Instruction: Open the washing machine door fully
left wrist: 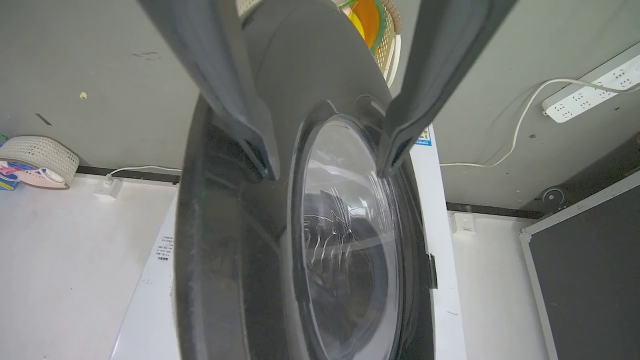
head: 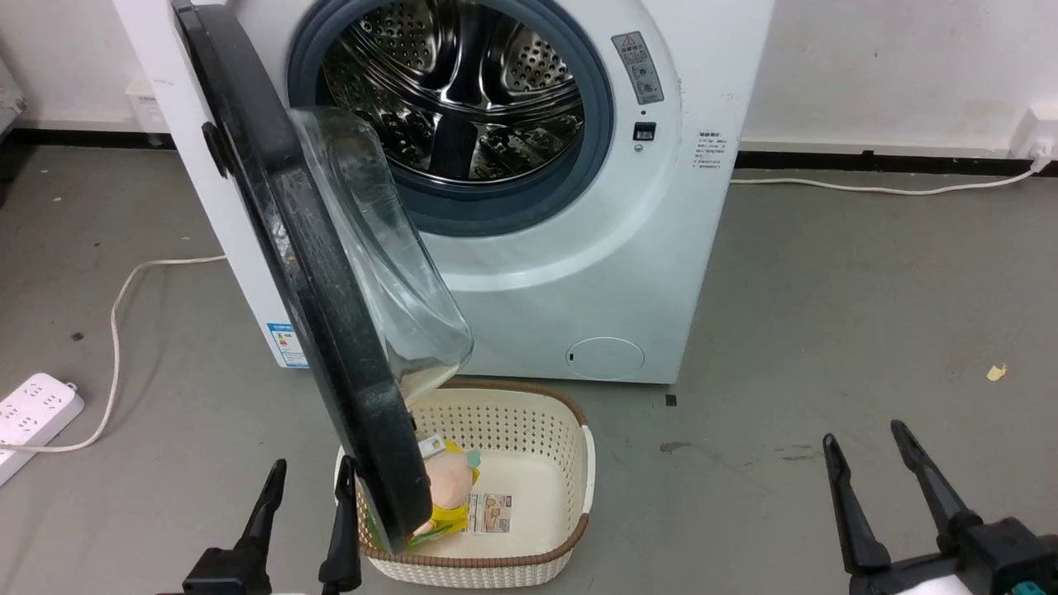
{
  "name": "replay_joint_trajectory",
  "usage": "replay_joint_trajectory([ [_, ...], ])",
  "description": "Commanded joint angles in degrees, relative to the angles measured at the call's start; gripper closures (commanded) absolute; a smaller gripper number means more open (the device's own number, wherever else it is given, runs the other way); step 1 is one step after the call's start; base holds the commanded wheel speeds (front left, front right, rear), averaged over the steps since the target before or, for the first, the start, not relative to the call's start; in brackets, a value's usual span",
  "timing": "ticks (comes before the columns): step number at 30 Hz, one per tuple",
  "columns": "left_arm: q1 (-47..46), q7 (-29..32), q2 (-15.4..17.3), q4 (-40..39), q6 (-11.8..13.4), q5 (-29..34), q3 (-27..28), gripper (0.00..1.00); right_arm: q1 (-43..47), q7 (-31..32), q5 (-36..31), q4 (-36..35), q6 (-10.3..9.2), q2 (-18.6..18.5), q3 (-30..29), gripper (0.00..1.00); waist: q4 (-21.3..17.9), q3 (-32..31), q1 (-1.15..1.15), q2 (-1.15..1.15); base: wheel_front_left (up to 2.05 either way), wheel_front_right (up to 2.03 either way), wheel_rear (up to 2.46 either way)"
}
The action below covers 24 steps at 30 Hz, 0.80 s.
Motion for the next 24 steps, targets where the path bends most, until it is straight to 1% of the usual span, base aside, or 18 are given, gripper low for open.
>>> replay_joint_trajectory([
  [1, 0.7, -0.3, 0.1, 0.2, -0.3, 0.4, 0.2, 0.00, 1.2, -0.4, -0.7, -0.7, 0.05, 0.5, -0.2, 0.00, 0.0, 0.0, 0.00, 0.00, 0.00, 0.00, 0.00],
  [8, 0.8, -0.3, 0.1, 1.3, -0.7, 0.0, -0.5, 0.00, 2.6, -0.4, -2.0, -0.5, 0.05, 1.1, -0.1, 0.00, 0.4, 0.0, 0.00, 0.00, 0.00, 0.00, 0.00],
  [14, 0.2, -0.3, 0.1, 2.5, -1.3, -0.2, -0.3, 0.00, 2.2, -0.4, -1.0, -0.1, 0.05, 1.1, 0.2, 0.00, 0.5, 0.0, 0.00, 0.00, 0.00, 0.00, 0.00],
  [23, -0.5, -0.3, 0.1, 3.0, -1.6, -0.3, -0.1, 0.00, 1.9, -0.4, -0.6, 0.1, 0.05, 1.1, 0.6, 0.00, 0.4, -0.1, 0.00, 0.00, 0.00, 0.00, 0.00],
  [24, -0.5, -0.3, 0.1, 3.0, -1.6, -0.3, -0.1, 0.60, 1.8, -0.4, -0.5, 0.1, 0.05, 1.1, 0.7, 0.00, 0.4, -0.2, 0.00, 0.00, 0.00, 0.00, 0.00],
])
